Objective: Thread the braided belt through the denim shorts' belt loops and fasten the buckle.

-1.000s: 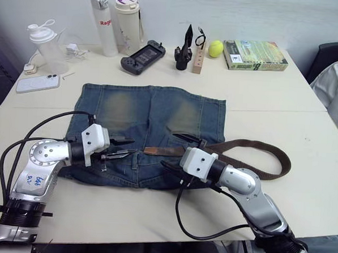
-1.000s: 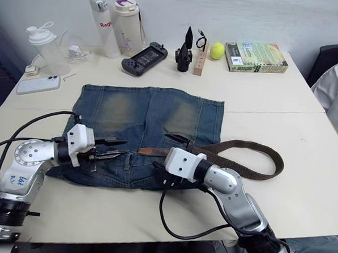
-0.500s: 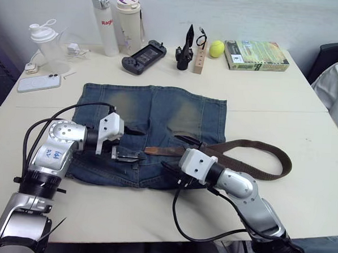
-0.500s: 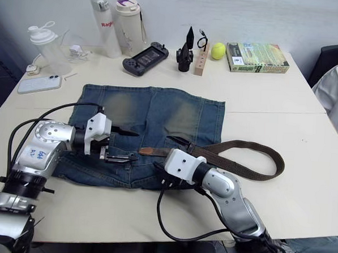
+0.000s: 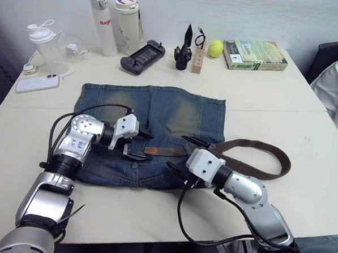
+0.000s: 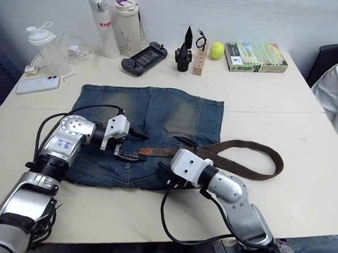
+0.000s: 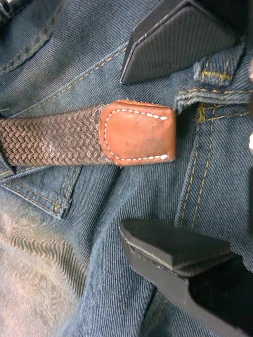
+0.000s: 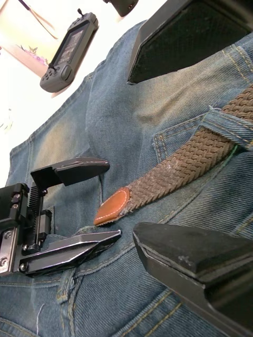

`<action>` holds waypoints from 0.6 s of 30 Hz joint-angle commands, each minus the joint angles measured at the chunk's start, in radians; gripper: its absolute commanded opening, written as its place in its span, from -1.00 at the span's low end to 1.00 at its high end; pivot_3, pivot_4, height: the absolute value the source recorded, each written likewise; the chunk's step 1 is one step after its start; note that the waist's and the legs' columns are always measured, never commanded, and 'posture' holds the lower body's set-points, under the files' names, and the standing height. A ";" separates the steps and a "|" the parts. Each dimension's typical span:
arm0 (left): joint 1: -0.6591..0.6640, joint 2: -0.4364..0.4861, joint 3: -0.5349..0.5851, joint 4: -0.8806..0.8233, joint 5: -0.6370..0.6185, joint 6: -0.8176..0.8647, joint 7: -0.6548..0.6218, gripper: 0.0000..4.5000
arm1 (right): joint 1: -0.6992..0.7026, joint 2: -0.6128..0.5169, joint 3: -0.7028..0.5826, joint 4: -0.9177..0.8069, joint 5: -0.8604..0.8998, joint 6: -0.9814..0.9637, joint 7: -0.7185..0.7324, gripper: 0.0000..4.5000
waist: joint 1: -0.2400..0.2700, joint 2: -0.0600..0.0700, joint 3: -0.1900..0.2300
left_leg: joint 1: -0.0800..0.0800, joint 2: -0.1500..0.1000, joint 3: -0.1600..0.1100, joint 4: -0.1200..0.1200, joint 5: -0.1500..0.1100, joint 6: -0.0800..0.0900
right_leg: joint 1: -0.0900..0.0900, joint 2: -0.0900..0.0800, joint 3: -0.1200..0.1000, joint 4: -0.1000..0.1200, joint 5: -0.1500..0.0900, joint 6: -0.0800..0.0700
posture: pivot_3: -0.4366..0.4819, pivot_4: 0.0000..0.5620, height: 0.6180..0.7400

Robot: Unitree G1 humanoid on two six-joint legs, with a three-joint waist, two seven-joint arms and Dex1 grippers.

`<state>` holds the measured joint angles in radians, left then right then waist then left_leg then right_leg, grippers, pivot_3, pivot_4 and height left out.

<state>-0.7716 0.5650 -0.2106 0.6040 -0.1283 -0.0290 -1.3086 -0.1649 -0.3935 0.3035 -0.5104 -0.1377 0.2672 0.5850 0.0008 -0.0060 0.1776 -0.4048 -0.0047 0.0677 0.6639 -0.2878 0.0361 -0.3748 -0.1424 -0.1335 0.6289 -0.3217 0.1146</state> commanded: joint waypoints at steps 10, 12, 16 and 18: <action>0.001 -0.018 0.022 -0.027 0.001 -0.005 -0.014 -0.98 | 0.000 0.006 -0.008 -0.051 -0.002 0.000 -0.027 1.00 | 0.000 0.000 0.000 | 0.000 0.000 0.000 0.000 0.000 0.000 | 0.000 0.000 0.000 0.000 0.000 0.000 | -0.05 -0.47 0.67; 0.000 -0.024 0.030 -0.037 -0.005 0.005 -0.005 -0.98 | -0.002 0.006 -0.005 -0.048 -0.005 0.000 -0.027 1.00 | 0.001 0.000 0.000 | 0.000 0.000 0.000 0.000 0.000 0.000 | 0.000 0.000 0.000 0.000 0.000 0.000 | -0.05 -0.47 0.67; -0.009 -0.035 0.059 -0.062 -0.005 -0.063 0.044 -0.98 | -0.010 0.015 -0.007 -0.048 0.000 0.006 -0.032 1.00 | 0.002 0.000 0.000 | 0.000 0.000 0.000 0.000 0.000 0.000 | 0.000 0.000 0.000 0.000 0.000 0.000 | -0.05 -0.47 0.67; -0.005 -0.028 0.089 -0.114 -0.006 -0.132 0.086 -0.98 | -0.004 0.028 -0.018 -0.063 0.019 0.028 -0.036 1.00 | 0.002 -0.001 0.001 | 0.000 0.000 -0.001 0.000 0.000 0.000 | 0.000 -0.001 0.000 0.000 0.000 0.000 | -0.05 -0.47 0.67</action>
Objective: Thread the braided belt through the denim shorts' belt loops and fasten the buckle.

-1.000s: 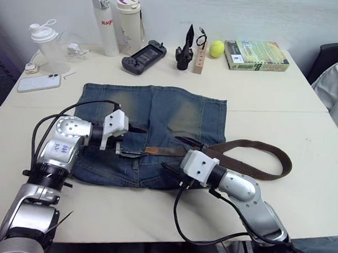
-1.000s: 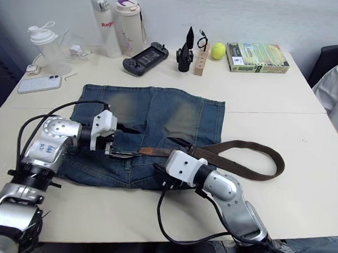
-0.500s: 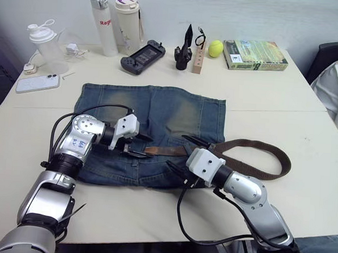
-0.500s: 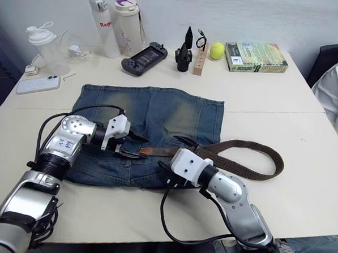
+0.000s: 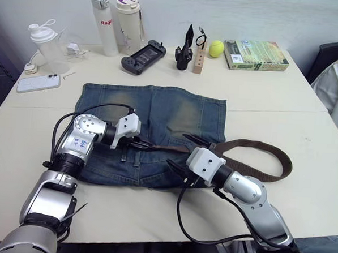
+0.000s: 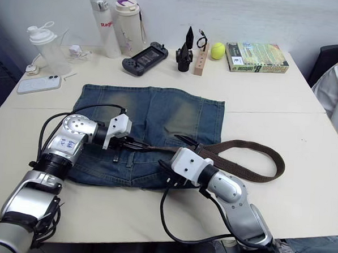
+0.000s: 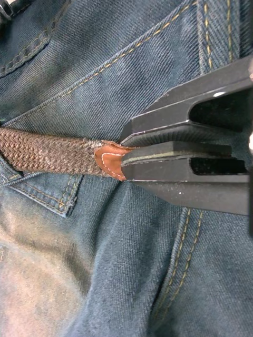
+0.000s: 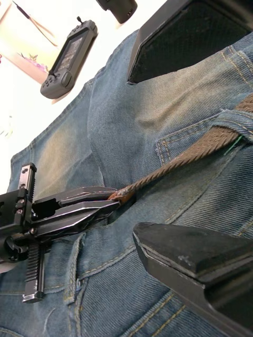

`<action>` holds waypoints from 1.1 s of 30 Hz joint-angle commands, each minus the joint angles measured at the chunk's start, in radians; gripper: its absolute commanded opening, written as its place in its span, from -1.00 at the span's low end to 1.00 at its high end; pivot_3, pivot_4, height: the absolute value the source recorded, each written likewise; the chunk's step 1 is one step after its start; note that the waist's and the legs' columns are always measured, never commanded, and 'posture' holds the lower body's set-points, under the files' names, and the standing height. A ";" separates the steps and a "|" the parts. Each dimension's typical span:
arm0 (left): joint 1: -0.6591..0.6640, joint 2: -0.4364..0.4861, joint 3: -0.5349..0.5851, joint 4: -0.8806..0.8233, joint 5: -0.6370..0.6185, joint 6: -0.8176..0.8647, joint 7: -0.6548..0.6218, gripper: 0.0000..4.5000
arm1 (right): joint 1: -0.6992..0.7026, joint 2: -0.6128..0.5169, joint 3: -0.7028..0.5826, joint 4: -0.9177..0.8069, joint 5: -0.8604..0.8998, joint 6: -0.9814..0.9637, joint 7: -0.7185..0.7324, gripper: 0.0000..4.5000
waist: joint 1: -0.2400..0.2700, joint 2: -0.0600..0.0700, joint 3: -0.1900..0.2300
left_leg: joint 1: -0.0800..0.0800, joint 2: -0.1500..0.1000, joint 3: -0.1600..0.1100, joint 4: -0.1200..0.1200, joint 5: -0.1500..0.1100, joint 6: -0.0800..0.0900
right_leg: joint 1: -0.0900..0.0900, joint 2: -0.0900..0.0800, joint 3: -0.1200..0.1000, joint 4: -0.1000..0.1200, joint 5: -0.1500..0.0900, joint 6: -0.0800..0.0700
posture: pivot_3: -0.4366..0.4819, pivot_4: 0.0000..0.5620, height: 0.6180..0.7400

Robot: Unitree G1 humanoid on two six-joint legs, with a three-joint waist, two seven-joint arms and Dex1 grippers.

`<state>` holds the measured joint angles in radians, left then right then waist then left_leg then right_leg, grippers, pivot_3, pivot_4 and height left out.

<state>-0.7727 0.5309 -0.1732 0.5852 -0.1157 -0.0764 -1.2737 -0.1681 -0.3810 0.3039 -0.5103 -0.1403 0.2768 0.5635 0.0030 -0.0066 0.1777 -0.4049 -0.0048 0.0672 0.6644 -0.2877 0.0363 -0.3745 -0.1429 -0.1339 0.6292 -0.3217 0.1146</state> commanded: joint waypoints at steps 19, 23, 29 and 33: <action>0.375 0.167 0.226 -0.567 0.224 -0.531 0.496 -0.98 | -0.052 -0.092 -0.519 -0.091 1.891 0.785 -0.512 1.00 | -0.007 0.000 0.001 | 0.000 0.000 -0.005 -0.001 -0.001 0.002 | 0.002 -0.008 0.004 -0.002 0.000 0.000 | -0.05 -0.47 0.67; 0.456 0.178 0.263 -0.626 0.223 -0.549 0.552 -0.98 | -0.035 0.024 -0.329 0.019 2.113 0.601 -0.834 1.00 | -0.020 0.000 0.001 | 0.001 0.002 -0.003 -0.002 -0.001 0.000 | 0.002 -0.007 0.001 -0.002 0.000 -0.001 | -0.05 -0.47 0.67; 0.543 0.197 0.273 -0.720 0.190 -0.520 0.563 -0.98 | -0.034 0.308 -0.248 0.094 2.113 0.484 -1.105 1.00 | -0.027 0.001 0.002 | 0.000 0.001 -0.001 -0.004 0.000 0.000 | -0.001 -0.005 0.002 -0.001 0.000 -0.001 | -0.05 -0.47 0.67; 0.564 0.203 0.272 -0.756 0.204 -0.499 0.577 -0.98 | -0.055 0.382 -0.266 0.142 2.113 0.417 -1.196 1.00 | -0.024 0.001 0.002 | 0.000 -0.001 -0.002 -0.004 0.000 0.001 | -0.001 -0.005 0.004 -0.001 0.000 -0.001 | -0.05 -0.47 0.67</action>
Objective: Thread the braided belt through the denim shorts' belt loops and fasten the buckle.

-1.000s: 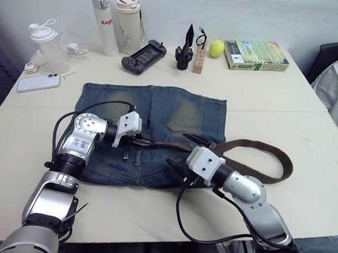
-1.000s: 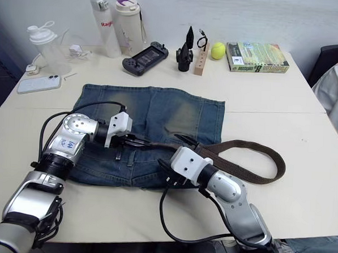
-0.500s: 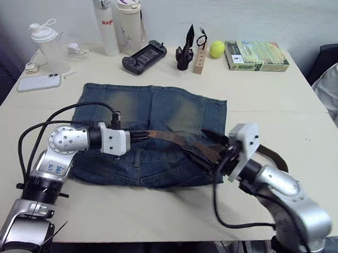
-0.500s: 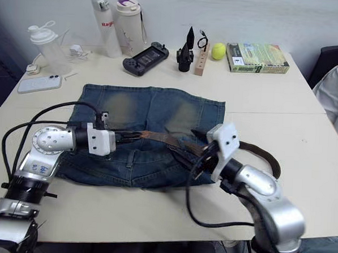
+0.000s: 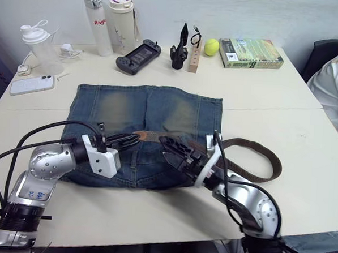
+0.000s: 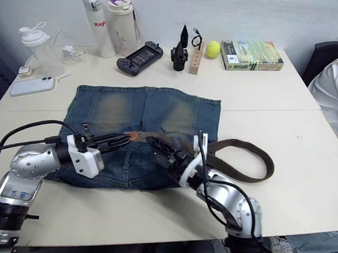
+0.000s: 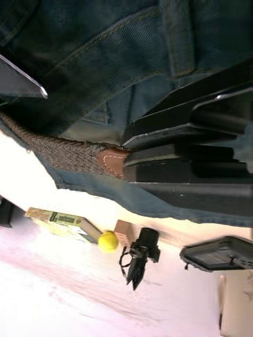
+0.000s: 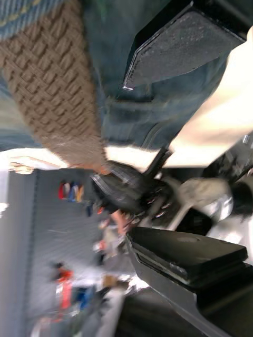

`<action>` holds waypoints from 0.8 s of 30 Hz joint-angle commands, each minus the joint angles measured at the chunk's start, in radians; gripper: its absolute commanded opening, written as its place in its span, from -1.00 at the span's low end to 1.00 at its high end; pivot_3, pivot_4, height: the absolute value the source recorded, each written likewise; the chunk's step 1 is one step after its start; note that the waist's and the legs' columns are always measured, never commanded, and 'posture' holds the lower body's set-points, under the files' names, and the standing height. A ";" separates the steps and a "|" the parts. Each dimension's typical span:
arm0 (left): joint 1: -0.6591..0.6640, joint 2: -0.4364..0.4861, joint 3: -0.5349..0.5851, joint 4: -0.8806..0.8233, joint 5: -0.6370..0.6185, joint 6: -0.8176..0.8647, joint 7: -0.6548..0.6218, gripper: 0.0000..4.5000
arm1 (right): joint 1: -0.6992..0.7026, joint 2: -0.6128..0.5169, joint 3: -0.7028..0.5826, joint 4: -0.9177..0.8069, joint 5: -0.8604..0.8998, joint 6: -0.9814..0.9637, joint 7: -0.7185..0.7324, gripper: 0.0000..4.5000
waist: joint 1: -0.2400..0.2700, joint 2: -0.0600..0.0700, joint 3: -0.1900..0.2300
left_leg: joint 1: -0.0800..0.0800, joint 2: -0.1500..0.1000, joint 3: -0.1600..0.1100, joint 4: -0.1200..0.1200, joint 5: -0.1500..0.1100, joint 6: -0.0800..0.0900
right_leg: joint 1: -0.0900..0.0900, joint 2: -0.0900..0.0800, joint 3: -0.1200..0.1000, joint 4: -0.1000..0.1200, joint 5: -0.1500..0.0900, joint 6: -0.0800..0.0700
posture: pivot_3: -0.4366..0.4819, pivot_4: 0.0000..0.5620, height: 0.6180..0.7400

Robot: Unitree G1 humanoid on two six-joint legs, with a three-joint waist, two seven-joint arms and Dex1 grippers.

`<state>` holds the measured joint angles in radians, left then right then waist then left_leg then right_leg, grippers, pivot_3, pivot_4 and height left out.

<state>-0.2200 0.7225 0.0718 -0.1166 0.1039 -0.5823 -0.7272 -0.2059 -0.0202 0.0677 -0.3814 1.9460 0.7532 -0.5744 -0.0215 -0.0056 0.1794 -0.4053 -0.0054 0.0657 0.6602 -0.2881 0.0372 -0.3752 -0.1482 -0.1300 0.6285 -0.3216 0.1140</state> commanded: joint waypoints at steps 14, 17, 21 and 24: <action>0.021 0.046 0.015 -0.045 0.005 0.016 0.046 -1.00 | -0.030 -0.023 -0.016 0.003 -0.005 -0.120 -0.044 -0.61 | -0.005 0.001 0.000 | 0.000 0.001 0.000 -0.002 0.000 0.000 | -0.001 0.000 0.001 0.000 0.000 0.000 | -0.05 -0.47 0.67; 0.028 0.055 -0.009 -0.047 0.014 0.005 0.030 -1.00 | -0.039 -0.028 -0.009 0.014 -0.038 -0.123 -0.036 -0.99 | -0.005 0.001 0.000 | 0.000 0.001 0.001 -0.002 0.000 0.000 | -0.001 0.000 0.001 0.000 0.000 0.000 | -0.05 -0.47 0.67; 0.037 0.053 -0.017 -0.059 -0.018 0.049 0.018 -0.64 | -0.043 -0.027 -0.011 0.024 -0.069 -0.133 -0.030 -1.00 | -0.005 0.001 0.000 | 0.000 0.001 0.001 -0.002 0.000 0.000 | -0.001 0.000 0.001 0.000 0.000 0.000 | -0.05 -0.47 0.67; 0.052 0.050 -0.020 -0.088 -0.072 0.108 -0.005 -0.09 | -0.043 -0.033 -0.021 0.025 -0.082 -0.136 -0.012 -1.00 | -0.005 0.001 0.000 | 0.000 0.001 0.001 -0.002 0.000 0.000 | -0.001 0.000 0.001 0.000 0.000 0.000 | -0.05 -0.47 0.67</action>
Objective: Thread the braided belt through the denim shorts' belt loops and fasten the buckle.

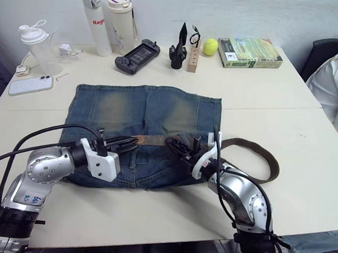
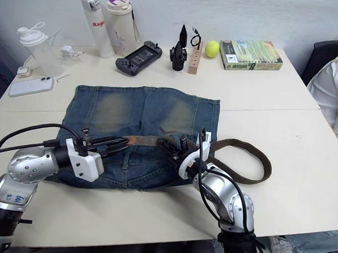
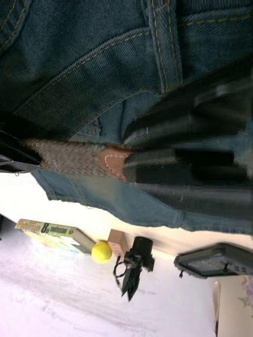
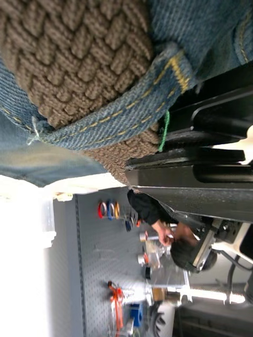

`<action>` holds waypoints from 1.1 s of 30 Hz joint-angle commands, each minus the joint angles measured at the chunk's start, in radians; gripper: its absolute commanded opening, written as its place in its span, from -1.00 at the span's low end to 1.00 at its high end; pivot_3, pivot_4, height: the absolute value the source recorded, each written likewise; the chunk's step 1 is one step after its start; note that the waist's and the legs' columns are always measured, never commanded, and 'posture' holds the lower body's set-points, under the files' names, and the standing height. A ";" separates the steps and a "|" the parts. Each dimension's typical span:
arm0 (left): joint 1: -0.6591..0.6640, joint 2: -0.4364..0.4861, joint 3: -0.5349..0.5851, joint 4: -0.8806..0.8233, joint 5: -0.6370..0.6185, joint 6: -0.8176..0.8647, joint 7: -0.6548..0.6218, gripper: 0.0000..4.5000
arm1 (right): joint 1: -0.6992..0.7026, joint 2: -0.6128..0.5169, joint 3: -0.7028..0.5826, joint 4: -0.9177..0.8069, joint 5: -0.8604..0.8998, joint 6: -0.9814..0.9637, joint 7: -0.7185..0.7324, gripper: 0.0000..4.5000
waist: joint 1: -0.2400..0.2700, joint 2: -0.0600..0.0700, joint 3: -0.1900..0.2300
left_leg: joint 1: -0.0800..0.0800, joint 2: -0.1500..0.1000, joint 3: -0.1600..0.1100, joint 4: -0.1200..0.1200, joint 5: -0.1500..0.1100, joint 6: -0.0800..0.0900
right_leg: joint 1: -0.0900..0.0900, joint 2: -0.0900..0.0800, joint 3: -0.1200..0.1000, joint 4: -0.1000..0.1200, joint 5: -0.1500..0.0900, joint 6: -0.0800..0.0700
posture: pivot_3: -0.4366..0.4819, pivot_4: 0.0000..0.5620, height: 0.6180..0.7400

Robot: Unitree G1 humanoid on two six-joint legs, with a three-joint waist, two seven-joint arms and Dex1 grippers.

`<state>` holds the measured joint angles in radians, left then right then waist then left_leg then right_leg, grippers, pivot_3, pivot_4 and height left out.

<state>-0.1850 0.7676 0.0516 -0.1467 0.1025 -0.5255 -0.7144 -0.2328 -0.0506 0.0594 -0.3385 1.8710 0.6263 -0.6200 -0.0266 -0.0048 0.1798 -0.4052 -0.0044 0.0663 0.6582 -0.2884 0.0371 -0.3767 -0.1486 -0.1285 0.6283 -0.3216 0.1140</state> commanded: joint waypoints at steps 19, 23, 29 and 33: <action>0.260 0.155 0.122 0.255 -0.111 -0.249 -0.186 0.46 | -0.038 -0.049 -0.092 0.001 0.018 -0.025 0.056 -1.00 | 0.015 0.003 0.002 | 0.000 0.000 0.001 -0.001 -0.002 0.002 | -0.001 -0.001 0.002 -0.001 0.000 0.000 | -0.05 -0.47 0.67; 0.219 0.100 0.078 0.274 0.016 -0.244 -0.095 0.46 | -0.037 -0.055 -0.092 -0.013 0.032 -0.025 0.049 -1.00 | 0.020 0.003 0.002 | 0.000 0.000 0.002 -0.001 -0.002 0.003 | -0.001 -0.001 0.001 0.000 0.000 0.000 | -0.05 -0.47 0.67; 0.241 0.090 0.026 0.272 0.062 -0.274 -0.053 -0.08 | -0.033 -0.070 -0.098 -0.041 0.061 -0.027 0.043 -1.00 | 0.025 0.005 0.001 | 0.001 0.000 0.002 -0.001 -0.002 0.002 | 0.000 -0.002 0.002 0.000 0.000 0.000 | -0.05 -0.47 0.67; 0.231 0.066 -0.019 0.214 0.033 -0.217 -0.048 -0.91 | -0.028 -0.082 -0.103 -0.059 0.086 -0.028 0.049 -1.00 | 0.027 0.006 0.001 | 0.001 0.000 0.002 -0.001 -0.002 0.002 | 0.000 -0.002 0.002 -0.001 0.000 0.000 | -0.05 -0.47 0.67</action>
<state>0.0454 0.8447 0.0803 0.1137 0.1383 -0.7622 -0.7569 -0.2586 -0.1284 -0.0260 -0.3399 1.9162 0.6088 -0.5822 0.0003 0.0008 0.1812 -0.4046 -0.0047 0.0682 0.6567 -0.2904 0.0395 -0.3770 -0.1511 -0.1269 0.6276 -0.3217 0.1139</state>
